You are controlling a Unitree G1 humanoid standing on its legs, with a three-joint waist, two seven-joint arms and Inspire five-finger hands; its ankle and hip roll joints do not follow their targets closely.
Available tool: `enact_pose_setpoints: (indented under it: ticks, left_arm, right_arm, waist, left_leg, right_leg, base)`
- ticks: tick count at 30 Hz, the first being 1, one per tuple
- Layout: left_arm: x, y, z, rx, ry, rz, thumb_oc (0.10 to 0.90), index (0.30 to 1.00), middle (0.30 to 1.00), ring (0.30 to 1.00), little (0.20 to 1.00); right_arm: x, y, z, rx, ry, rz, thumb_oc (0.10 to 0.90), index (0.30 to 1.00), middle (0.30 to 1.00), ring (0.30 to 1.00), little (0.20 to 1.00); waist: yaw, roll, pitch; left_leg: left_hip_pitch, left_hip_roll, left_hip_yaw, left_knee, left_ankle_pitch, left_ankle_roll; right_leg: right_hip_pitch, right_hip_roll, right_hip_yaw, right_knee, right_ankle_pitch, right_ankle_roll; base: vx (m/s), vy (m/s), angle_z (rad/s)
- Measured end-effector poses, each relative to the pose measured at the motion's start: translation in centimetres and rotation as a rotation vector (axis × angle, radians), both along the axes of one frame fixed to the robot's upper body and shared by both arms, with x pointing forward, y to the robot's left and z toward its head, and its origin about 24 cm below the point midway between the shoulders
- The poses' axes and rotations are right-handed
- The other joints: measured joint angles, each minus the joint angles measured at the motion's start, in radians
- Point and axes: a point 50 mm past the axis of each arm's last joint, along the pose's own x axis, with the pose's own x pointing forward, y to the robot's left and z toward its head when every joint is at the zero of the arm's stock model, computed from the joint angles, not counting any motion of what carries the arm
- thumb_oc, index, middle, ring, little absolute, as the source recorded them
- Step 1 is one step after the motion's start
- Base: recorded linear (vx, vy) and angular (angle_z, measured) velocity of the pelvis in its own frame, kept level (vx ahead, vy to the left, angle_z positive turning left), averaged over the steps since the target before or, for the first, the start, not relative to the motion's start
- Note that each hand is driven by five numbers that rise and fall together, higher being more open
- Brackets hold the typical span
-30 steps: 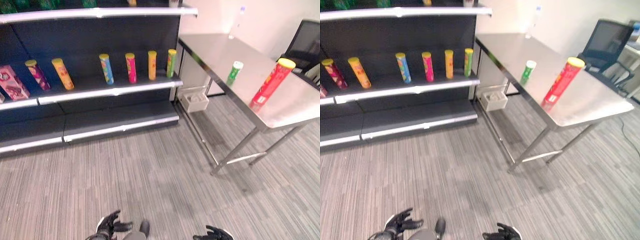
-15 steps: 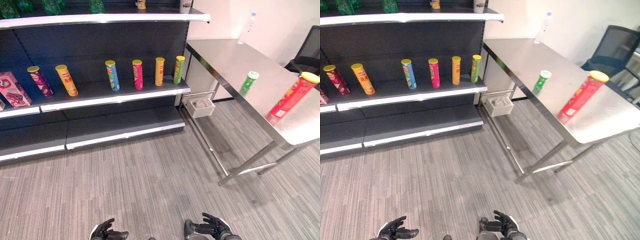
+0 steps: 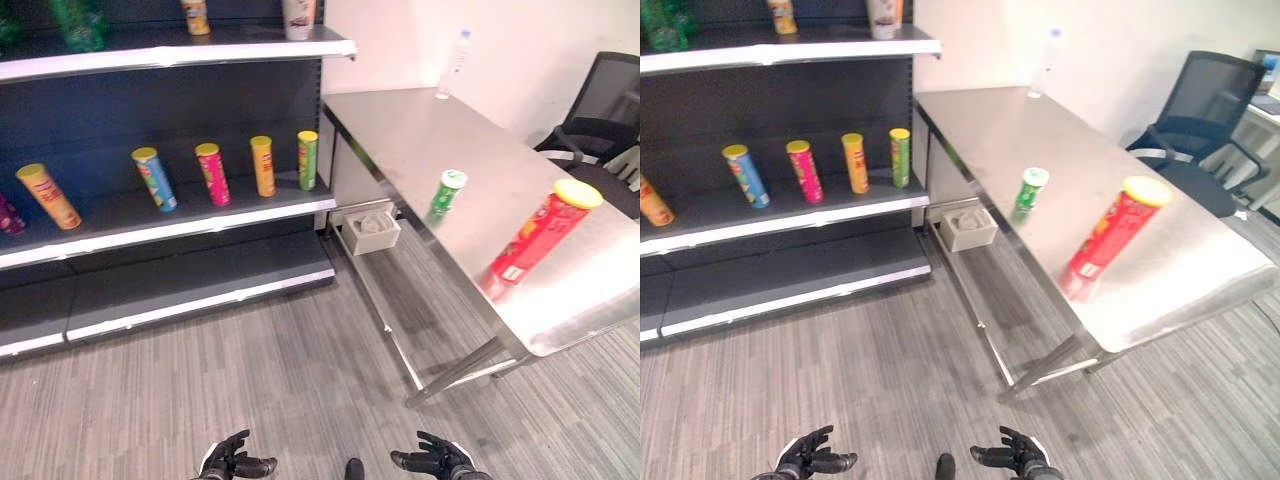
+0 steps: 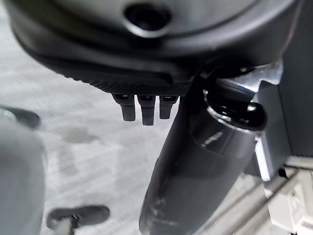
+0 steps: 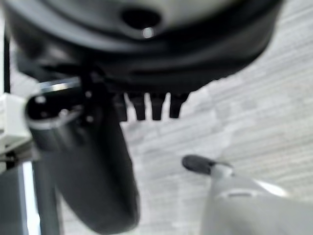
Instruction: Put the goods on the table back onto the shelves and tidy them up.
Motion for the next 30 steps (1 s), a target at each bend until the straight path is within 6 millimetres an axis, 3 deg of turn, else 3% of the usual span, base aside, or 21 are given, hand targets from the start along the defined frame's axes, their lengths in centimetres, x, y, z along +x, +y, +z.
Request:
enact_pose_setpoints:
  ticks: [1, 3, 6, 7, 8, 10, 12, 14, 15, 17, 18, 20, 25, 30]
  left_arm:
    - [0.2, -0.1, 0.1, -0.001, -0.008, -0.003, 0.8, 0.9, 0.9, 0.9, 0.9]
    - [0.8, -0.3, 0.2, -0.006, -0.024, -0.015, 0.8, 0.9, 0.9, 0.9, 0.9]
    - [1.6, -0.5, 0.5, -0.008, -0.053, -0.025, 0.8, 0.9, 0.9, 0.9, 0.9]
    - [1.8, -0.5, 0.5, -0.009, -0.058, -0.027, 0.8, 0.9, 0.9, 0.9, 0.9]
    - [1.6, -0.7, 0.4, -0.008, -0.049, -0.041, 0.8, 0.9, 0.9, 0.9, 0.9]
    - [2.2, -1.0, 0.6, -0.017, -0.063, -0.05, 0.8, 0.9, 0.9, 0.9, 0.9]
    - [1.9, -0.8, 0.5, -0.013, -0.049, -0.041, 0.8, 0.9, 0.9, 0.9, 0.9]
    - [1.2, -0.9, 0.2, -0.017, -0.028, -0.04, 0.8, 0.9, 0.9, 0.9, 0.9]
    - [0.8, -0.9, 0.0, -0.018, -0.011, -0.036, 0.8, 0.9, 0.9, 0.9, 0.9]
    - [0.3, -0.8, -0.2, -0.013, 0.01, -0.032, 0.8, 0.9, 0.9, 0.9, 0.9]
    - [0.1, -0.5, -0.2, -0.008, 0.015, -0.027, 0.8, 0.9, 0.9, 0.9, 0.9]
    - [-0.1, 0.6, 0.0, 0.029, 0.025, -0.042, 0.8, 0.9, 0.9, 0.9, 0.9]
    - [0.4, 1.3, 0.2, 0.052, 0.02, -0.048, 0.8, 0.9, 0.9, 0.9, 0.9]
    - [0.7, 1.7, 0.3, 0.073, 0.026, -0.071, 0.8, 0.9, 0.9, 0.9, 0.9]
  right_arm:
    - [-0.1, -0.1, 0.0, -0.009, 0.006, 0.018, 0.8, 0.9, 0.9, 0.9, 0.9]
    - [-0.2, -0.5, 0.0, -0.022, 0.014, 0.03, 0.8, 0.9, 0.9, 0.9, 0.9]
    - [-0.4, -1.2, 0.2, -0.041, 0.021, 0.023, 0.8, 0.9, 0.9, 0.9, 0.9]
    - [-0.3, -1.3, 0.2, -0.044, 0.018, 0.021, 0.8, 0.9, 0.9, 0.9, 0.9]
    - [-0.1, -1.5, 0.3, -0.056, 0.013, 0.019, 0.8, 0.9, 0.9, 0.9, 0.9]
    - [0.1, -1.9, 0.5, -0.07, 0.01, 0.014, 0.8, 0.9, 0.9, 0.9, 0.9]
    - [0.4, -1.8, 0.5, -0.069, 0.004, 0.017, 0.8, 0.9, 0.9, 0.9, 0.9]
    - [0.2, -1.9, 0.5, -0.071, 0.005, 0.017, 0.8, 0.9, 0.9, 0.9, 0.9]
    - [0.0, -1.9, 0.5, -0.07, 0.009, 0.017, 0.8, 0.9, 0.9, 0.9, 0.9]
    - [-0.5, -1.5, 0.2, -0.058, 0.028, 0.013, 0.8, 0.9, 0.9, 0.9, 0.9]
    - [-0.5, -1.2, 0.1, -0.049, 0.029, 0.013, 0.8, 0.9, 0.9, 0.9, 0.9]
    - [-0.4, 0.1, -0.2, -0.016, 0.027, 0.014, 0.8, 0.9, 0.9, 0.9, 0.9]
    - [0.6, 1.2, -0.1, 0.013, -0.002, 0.023, 0.8, 0.9, 0.9, 0.9, 0.9]
    - [1.6, 1.8, 0.1, 0.028, -0.027, 0.028, 0.8, 0.9, 0.9, 0.9, 0.9]
  waist:
    - [0.0, -0.005, 0.002]
    - [-0.006, -0.013, 0.007]
    - [0.004, -0.034, 0.026]
    - [0.008, -0.039, 0.031]
    - [0.019, -0.026, 0.045]
    - [0.022, -0.006, 0.063]
    - [0.027, 0.037, 0.072]
    - [0.008, 0.06, 0.057]
    - [0.0, 0.069, 0.052]
    - [-0.017, 0.076, 0.051]
    - [-0.003, 0.073, 0.052]
    - [-0.005, 0.047, 0.05]
    - [-0.032, 0.033, 0.039]
    - [-0.036, 0.011, 0.045]
  left_leg:
    - [-0.028, 0.001, -0.031, 0.056, -0.001, -0.024]
    - [-0.048, 0.001, -0.037, -0.004, -0.025, -0.014]
    - [-0.077, -0.041, -0.056, -0.281, -0.021, -0.01]
    - [-0.088, -0.055, -0.071, -0.345, -0.011, -0.016]
    - [-0.143, -0.073, -0.082, -0.437, 0.045, -0.02]
    - [-0.19, -0.09, -0.082, -0.474, 0.093, -0.026]
    - [-0.223, -0.085, -0.077, -0.428, 0.123, -0.013]
    - [-0.209, -0.078, -0.069, -0.38, 0.121, -0.002]
    - [-0.186, -0.072, -0.058, -0.399, 0.121, 0.012]
    - [-0.137, -0.074, 0.008, -0.476, 0.186, 0.066]
    - [-0.13, -0.077, 0.034, -0.476, 0.202, 0.087]
    - [-0.103, -0.115, 0.096, -0.476, 0.182, 0.125]
    - [-0.078, -0.154, 0.17, -0.479, 0.158, 0.169]
    - [-0.075, -0.157, 0.268, -0.476, 0.148, 0.184]
  right_leg:
    - [0.003, 0.004, 0.011, 0.0, -0.005, -0.01]
    - [0.008, 0.005, 0.02, 0.0, -0.02, -0.033]
    - [0.017, -0.003, 0.069, -0.001, -0.048, -0.045]
    - [0.016, -0.006, 0.072, -0.004, -0.048, -0.031]
    - [0.026, 0.003, 0.088, -0.009, -0.061, -0.032]
    - [0.032, 0.014, 0.094, -0.009, -0.064, -0.033]
    - [0.052, 0.037, 0.11, -0.009, -0.064, -0.035]
    - [0.052, 0.04, 0.148, -0.008, -0.071, -0.023]
    - [0.059, 0.038, 0.158, -0.006, -0.065, -0.004]
    - [0.061, 0.023, 0.187, -0.001, -0.068, 0.023]
    - [0.063, 0.017, 0.205, -0.001, -0.075, 0.036]
    - [0.066, -0.031, 0.236, -0.001, -0.08, 0.063]
    - [0.05, -0.07, 0.274, 0.015, -0.077, 0.104]
    - [-0.002, -0.066, 0.355, 0.038, -0.042, 0.146]
  base:
    - [0.07, -0.083, -0.25]
    - [0.09, -0.072, -0.12]
    - [0.07, -0.013, -0.17]
    - [0.11, 0.043, -0.4]
    - [0.09, 0.043, -0.41]
    - [0.06, 0.077, -0.34]
    - [0.1, 0.191, -0.81]
    - [0.09, 0.216, -0.7]
    - [0.09, 0.212, -0.39]
    - [0.08, 0.213, -0.41]
    - [0.07, 0.219, -0.68]
    - [0.08, 0.351, -0.72]
    - [0.0, 0.191, -0.45]
    - [-0.04, 0.13, -0.67]
